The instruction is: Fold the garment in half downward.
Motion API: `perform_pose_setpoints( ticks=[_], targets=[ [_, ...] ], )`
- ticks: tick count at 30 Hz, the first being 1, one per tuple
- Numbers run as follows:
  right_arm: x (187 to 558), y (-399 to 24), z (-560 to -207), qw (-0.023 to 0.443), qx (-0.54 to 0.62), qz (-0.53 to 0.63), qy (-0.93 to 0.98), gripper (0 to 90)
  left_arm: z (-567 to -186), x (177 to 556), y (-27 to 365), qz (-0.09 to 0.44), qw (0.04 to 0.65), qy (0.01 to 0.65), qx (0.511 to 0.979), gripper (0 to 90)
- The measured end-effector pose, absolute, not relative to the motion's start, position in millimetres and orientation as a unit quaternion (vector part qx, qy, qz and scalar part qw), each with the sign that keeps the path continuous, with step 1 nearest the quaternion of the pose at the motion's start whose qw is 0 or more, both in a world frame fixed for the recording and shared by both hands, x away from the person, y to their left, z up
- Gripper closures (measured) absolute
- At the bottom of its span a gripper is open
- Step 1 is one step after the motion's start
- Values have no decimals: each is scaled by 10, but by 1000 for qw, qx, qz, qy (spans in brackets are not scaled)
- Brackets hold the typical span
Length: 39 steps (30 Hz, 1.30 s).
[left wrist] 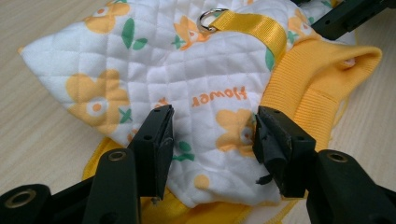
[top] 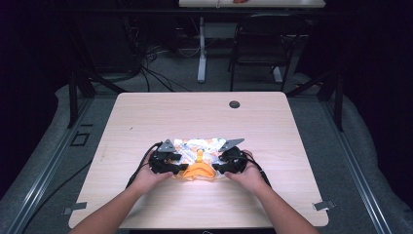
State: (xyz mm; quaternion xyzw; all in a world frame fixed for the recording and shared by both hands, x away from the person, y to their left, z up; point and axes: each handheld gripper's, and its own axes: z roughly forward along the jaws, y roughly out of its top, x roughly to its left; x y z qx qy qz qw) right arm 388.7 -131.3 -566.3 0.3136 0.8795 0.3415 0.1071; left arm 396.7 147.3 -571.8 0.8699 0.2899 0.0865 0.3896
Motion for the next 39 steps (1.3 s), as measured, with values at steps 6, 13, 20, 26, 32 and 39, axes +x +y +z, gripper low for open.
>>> perform_pose_setpoints(
  ticks=[6,13,20,26,32,39],
  targets=[
    [4006,-1315,-5659,114,320,336,878,542,-5727,4092,1429,97,390,300,865,470],
    [4100,-1343,-5682,116,331,346,870,540,-5737,4158,1406,104,392,308,861,470],
    [4154,-1334,-5693,122,336,350,866,532,-5734,4158,1400,105,392,313,859,470],
    [4140,-1321,-5664,126,337,350,865,528,-5703,4149,1408,103,394,316,857,468],
    [4054,-1303,-5538,127,338,360,860,510,-5594,4090,1429,101,412,323,846,463],
    [3843,-1289,-5313,137,328,380,854,496,-5425,3927,1470,112,421,316,843,464]
  ],
)
